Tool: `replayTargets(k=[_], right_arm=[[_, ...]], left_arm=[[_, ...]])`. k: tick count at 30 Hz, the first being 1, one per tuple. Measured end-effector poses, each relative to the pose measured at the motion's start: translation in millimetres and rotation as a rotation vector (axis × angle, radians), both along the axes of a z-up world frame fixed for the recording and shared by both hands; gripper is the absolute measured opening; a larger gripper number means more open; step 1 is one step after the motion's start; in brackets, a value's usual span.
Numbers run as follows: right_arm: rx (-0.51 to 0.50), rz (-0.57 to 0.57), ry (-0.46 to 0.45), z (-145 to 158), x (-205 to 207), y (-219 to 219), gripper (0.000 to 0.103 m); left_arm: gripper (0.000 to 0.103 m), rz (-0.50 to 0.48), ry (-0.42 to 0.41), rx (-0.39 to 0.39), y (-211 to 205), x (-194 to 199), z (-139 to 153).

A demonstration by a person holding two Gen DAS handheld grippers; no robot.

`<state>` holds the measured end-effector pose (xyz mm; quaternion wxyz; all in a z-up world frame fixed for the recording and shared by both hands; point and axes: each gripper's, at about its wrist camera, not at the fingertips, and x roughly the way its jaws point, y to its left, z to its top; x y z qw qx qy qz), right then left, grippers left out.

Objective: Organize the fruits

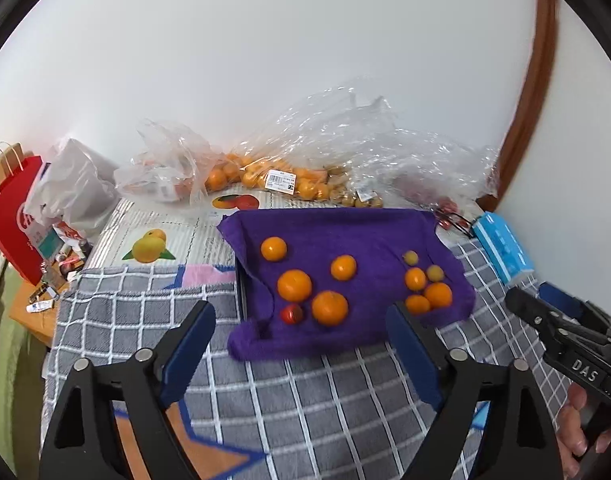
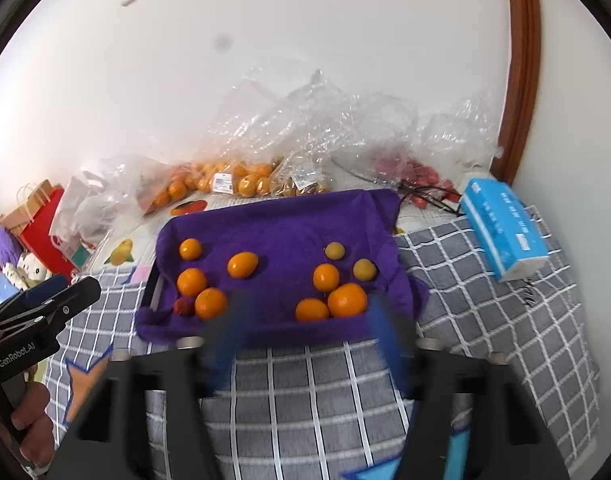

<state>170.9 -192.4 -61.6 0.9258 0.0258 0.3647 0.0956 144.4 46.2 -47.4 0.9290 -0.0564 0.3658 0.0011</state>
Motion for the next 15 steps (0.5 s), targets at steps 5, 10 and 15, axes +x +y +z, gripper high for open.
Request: replayTargets(k=[5,10,15], right_arm=[[-0.024,-0.013,-0.042,8,-35,-4,0.090],[-0.040,-0.037,-0.059,9,-57,-10,0.094],[-0.024,-0.037,-0.048,10,-71,-17,0.096]], left_arm=[[0.088,-0.009,-0.022,0.001,-4,-29,7],[0.090,0.003,-0.034,0.017,-9,-47,10],[0.090,0.000,-0.039,0.025,-17,-58,13]])
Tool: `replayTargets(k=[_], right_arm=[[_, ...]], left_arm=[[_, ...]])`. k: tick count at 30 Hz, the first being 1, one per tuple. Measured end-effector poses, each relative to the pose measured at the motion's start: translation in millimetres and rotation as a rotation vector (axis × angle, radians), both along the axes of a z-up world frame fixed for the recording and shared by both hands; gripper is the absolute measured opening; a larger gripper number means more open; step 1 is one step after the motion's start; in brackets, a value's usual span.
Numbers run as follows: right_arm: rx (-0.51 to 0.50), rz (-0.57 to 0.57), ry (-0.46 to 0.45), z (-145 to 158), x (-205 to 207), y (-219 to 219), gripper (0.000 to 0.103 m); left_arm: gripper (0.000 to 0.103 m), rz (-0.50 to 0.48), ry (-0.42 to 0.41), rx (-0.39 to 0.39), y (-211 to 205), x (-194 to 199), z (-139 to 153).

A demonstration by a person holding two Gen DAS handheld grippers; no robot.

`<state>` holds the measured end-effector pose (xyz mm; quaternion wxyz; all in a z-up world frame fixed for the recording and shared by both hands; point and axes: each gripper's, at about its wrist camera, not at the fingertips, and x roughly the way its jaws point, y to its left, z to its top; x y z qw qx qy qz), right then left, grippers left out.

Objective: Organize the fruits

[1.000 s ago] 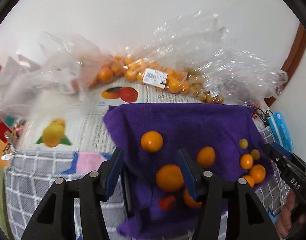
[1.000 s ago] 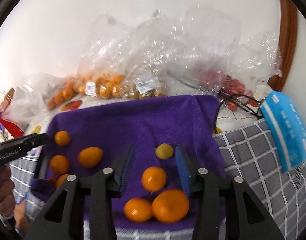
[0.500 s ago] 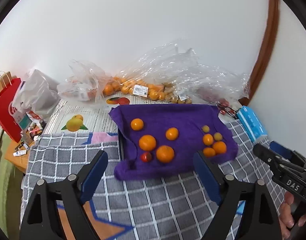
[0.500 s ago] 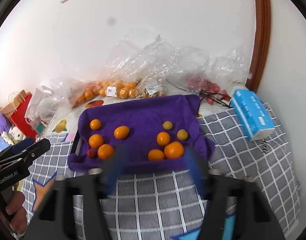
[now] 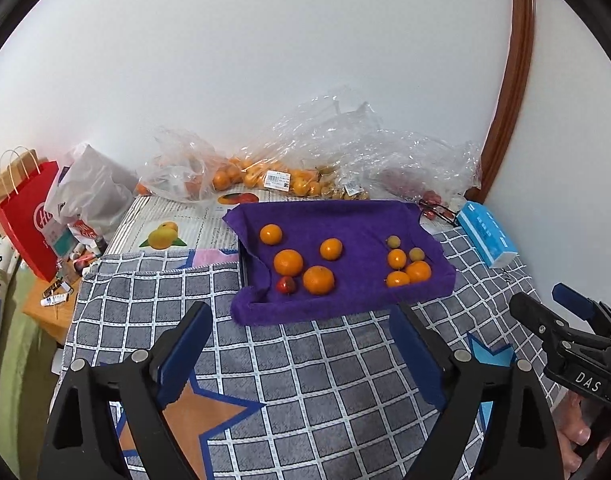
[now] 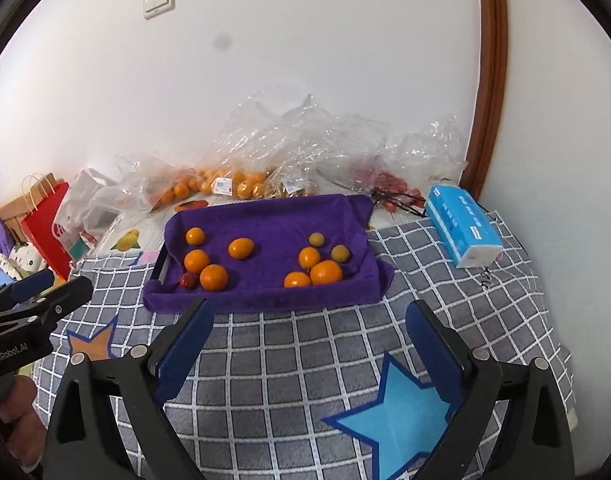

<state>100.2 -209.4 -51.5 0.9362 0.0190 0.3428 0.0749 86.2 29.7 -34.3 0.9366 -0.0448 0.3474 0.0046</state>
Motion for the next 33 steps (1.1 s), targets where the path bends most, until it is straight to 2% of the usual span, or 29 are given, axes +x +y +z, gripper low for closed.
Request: replayTargets(k=[10,33], right_arm=[[-0.001,-0.007,-0.001,0,-12,-8,0.096],[0.002,-0.015,0.005,-1,-11,-10,0.096]], left_arm=[[0.090,-0.009,-0.010,0.022,-14,-11,3],[0.090,-0.004,-0.005,0.022,-13,-9,5]])
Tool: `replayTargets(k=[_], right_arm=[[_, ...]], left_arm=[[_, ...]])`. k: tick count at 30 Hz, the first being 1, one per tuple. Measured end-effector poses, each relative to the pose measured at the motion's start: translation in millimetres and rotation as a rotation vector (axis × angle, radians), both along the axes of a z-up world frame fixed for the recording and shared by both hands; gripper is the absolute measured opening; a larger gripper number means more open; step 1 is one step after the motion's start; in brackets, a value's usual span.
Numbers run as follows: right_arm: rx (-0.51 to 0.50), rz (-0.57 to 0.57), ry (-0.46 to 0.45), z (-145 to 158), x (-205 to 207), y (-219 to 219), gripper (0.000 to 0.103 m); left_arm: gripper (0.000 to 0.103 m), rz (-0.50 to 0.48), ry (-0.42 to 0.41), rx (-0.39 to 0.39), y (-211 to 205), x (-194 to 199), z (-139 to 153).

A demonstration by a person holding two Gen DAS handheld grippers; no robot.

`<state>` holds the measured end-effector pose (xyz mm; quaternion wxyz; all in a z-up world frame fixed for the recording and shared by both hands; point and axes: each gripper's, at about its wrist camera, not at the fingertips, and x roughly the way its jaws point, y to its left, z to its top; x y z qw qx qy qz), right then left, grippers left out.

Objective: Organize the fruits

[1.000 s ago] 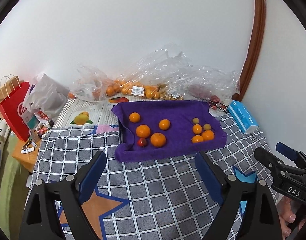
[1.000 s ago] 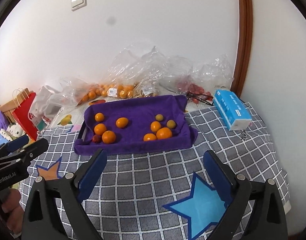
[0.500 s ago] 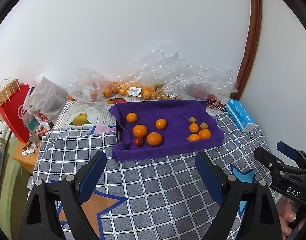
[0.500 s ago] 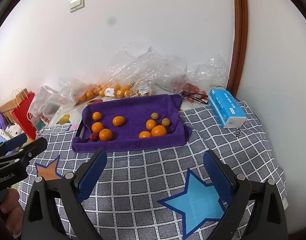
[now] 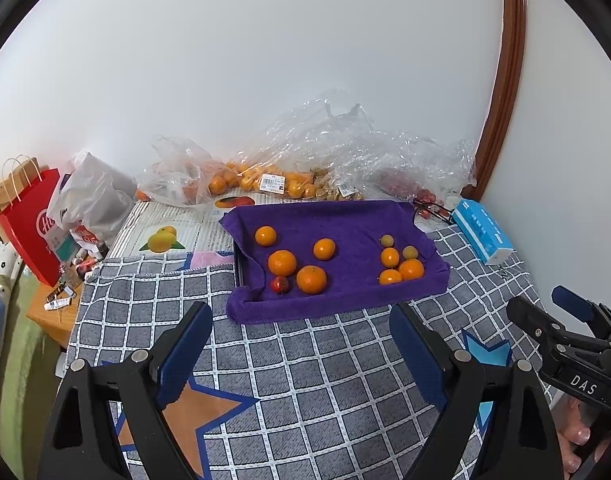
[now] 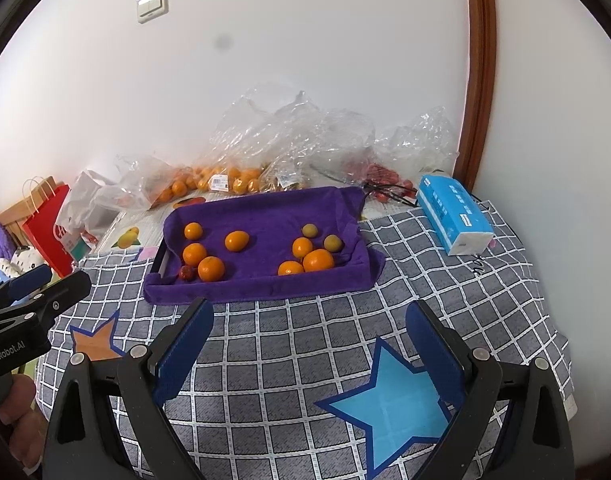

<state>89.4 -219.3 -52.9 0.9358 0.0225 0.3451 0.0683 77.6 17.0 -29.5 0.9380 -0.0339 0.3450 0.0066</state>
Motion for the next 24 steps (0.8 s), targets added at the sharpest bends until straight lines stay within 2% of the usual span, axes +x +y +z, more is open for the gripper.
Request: replayTargets(k=[24], right_arm=[[0.004,0.004,0.001,-1.2,0.0,0.6,0.096]], left_arm=[[0.090,-0.002,0.000,-0.010,0.9,-0.4,-1.8]])
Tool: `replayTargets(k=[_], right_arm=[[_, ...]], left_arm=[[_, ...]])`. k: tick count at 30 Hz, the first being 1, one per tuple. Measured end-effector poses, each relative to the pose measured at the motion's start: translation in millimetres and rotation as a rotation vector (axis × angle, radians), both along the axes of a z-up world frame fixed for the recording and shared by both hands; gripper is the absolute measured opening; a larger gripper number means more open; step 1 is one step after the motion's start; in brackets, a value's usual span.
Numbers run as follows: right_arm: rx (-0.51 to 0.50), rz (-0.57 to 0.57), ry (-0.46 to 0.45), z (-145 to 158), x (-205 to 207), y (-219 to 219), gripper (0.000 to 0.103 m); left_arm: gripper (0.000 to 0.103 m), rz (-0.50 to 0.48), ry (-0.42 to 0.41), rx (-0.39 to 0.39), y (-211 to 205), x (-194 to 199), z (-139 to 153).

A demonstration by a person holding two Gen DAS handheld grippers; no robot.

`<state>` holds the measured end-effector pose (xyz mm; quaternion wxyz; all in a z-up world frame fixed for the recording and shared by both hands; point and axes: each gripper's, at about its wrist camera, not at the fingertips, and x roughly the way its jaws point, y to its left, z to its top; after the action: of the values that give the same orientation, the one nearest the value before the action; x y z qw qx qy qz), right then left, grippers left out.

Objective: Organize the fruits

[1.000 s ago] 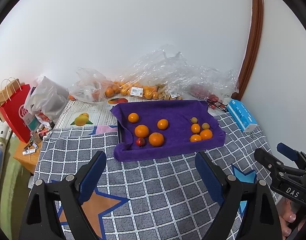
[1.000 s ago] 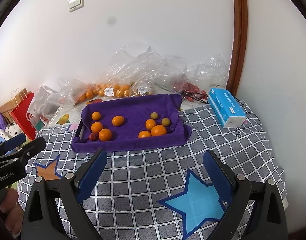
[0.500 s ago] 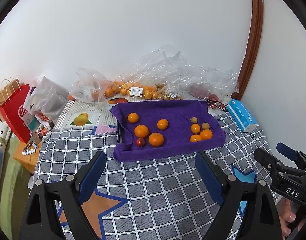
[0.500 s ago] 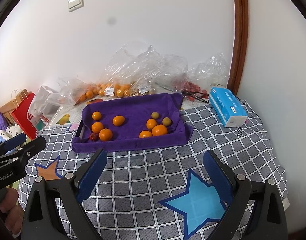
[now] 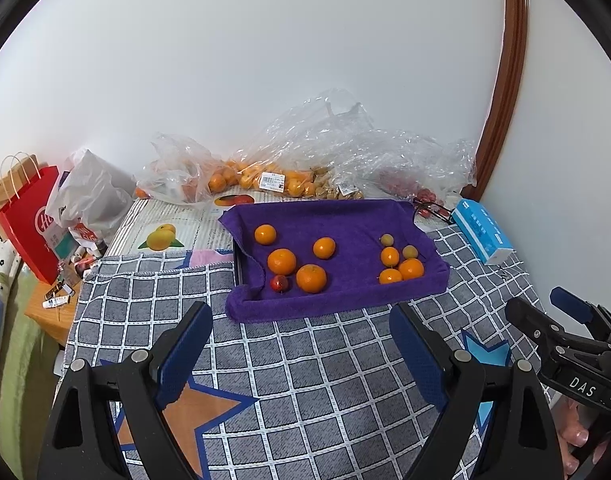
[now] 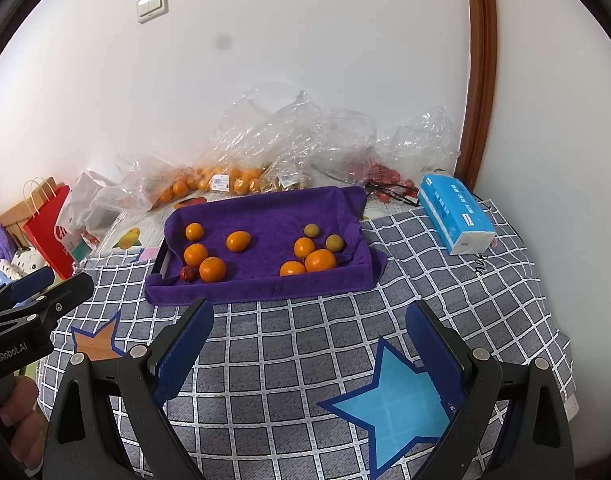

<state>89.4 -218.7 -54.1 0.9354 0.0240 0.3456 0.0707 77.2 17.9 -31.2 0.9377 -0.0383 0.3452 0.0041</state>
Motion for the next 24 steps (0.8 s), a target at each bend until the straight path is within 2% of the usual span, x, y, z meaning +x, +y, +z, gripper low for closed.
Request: replayTargets(k=[24], right_arm=[[0.000,-0.002,0.003,-2.0,4.9,2.7,0.096]], left_arm=[[0.090,0.002,0.005,-0.013,2.7,2.9,-1.9]])
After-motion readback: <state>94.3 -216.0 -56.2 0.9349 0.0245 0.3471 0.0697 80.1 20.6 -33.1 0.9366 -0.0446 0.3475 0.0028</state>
